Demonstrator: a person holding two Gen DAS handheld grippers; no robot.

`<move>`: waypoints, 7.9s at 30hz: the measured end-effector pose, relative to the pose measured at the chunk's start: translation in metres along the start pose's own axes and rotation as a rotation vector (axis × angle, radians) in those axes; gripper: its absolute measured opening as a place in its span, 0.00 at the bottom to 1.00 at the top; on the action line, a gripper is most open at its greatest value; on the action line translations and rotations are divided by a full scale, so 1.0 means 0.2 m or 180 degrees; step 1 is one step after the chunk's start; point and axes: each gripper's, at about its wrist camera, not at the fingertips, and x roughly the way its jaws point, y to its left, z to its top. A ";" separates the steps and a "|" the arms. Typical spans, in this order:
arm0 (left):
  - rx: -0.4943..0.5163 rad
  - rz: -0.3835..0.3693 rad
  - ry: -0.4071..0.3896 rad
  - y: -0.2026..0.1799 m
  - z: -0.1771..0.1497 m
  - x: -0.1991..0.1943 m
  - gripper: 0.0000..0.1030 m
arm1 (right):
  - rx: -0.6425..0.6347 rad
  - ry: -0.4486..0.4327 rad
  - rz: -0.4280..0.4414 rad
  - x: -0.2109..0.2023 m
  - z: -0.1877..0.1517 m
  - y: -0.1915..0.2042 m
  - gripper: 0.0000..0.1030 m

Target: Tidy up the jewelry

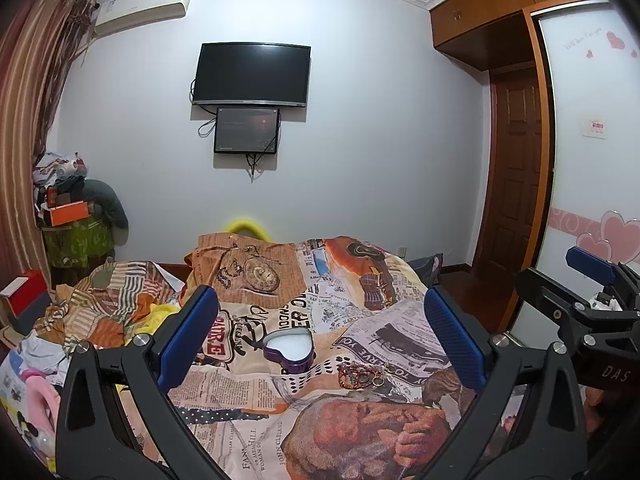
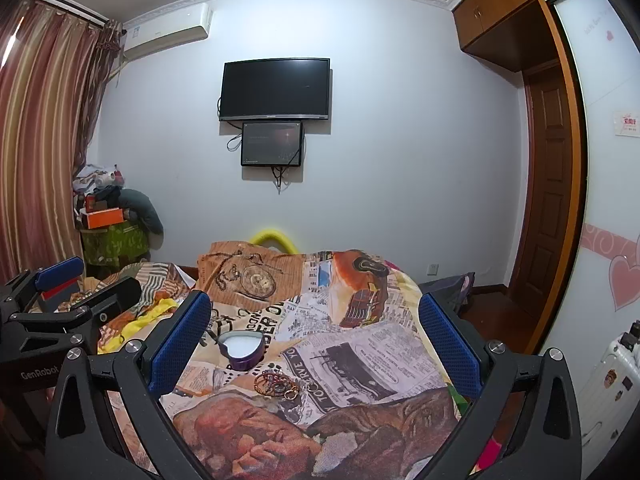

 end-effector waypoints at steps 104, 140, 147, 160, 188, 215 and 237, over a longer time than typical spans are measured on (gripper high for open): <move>-0.0192 -0.0677 0.2396 0.06 -0.67 1.24 0.69 | 0.0170 0.2147 0.0712 1.00 -0.53 -0.26 0.57; -0.0093 -0.0934 0.1957 -0.05 -0.50 1.19 0.01 | 0.0024 0.2091 0.0911 1.04 -0.49 -0.20 0.17; -0.0151 -0.0852 0.1762 0.01 -0.39 1.09 0.01 | 0.0034 0.1882 0.0916 0.97 -0.37 -0.16 0.17; -0.0210 -0.0550 0.1391 0.23 -0.23 0.99 0.01 | 0.0015 0.1542 0.1037 0.92 -0.17 0.02 0.17; -0.0578 -0.0572 0.2098 0.58 -0.50 1.62 0.01 | -0.0125 0.2220 0.1349 1.49 -0.24 0.36 0.17; -0.0576 -0.0552 0.2377 0.67 -0.61 1.79 0.01 | 0.0013 0.2961 0.1560 1.81 -0.47 0.43 0.17; -0.0186 -0.0339 0.2000 0.56 -0.30 1.30 0.20 | -0.0179 0.2432 0.1301 1.42 -0.18 0.34 0.18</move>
